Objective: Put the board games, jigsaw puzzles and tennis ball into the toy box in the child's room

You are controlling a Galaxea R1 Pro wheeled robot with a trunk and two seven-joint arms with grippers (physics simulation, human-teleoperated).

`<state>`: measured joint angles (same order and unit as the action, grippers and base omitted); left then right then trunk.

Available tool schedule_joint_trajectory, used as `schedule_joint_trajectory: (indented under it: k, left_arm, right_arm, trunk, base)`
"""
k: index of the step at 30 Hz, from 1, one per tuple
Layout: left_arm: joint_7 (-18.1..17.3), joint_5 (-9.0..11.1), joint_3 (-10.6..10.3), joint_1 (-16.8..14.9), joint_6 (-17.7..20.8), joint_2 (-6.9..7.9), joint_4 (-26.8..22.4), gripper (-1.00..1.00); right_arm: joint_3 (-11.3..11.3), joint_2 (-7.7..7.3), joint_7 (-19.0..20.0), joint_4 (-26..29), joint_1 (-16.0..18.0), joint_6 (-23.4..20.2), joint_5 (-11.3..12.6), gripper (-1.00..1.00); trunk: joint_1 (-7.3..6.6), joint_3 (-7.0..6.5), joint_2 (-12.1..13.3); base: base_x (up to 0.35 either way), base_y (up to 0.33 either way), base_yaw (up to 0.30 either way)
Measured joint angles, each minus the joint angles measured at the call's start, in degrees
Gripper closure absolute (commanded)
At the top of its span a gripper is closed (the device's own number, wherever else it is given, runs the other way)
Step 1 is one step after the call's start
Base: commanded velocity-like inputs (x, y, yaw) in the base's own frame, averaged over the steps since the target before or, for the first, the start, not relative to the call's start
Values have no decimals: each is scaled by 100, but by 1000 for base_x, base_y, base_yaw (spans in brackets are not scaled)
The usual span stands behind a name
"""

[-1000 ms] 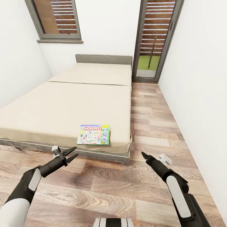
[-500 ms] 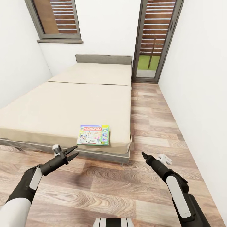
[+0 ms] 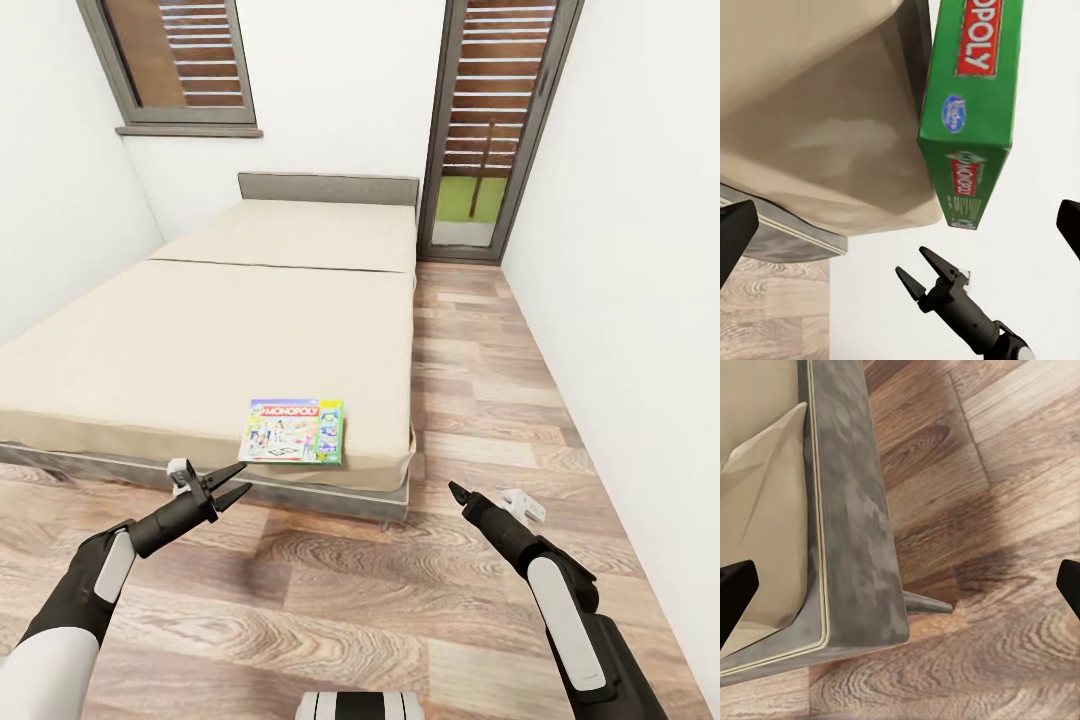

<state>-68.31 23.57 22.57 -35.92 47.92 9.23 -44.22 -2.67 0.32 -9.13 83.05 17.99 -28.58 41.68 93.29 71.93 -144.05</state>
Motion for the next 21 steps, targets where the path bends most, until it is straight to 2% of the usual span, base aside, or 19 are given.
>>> schedule_joint_trajectory:
  k: [21]
  left_arm:
    - [-6,0,0,0,0,-1,0,-100]
  right_arm:
    - [0,0,0,0,0,1,-1,-100]
  trunk:
    - [0,0,0]
  base:
    - [45,-3,0]
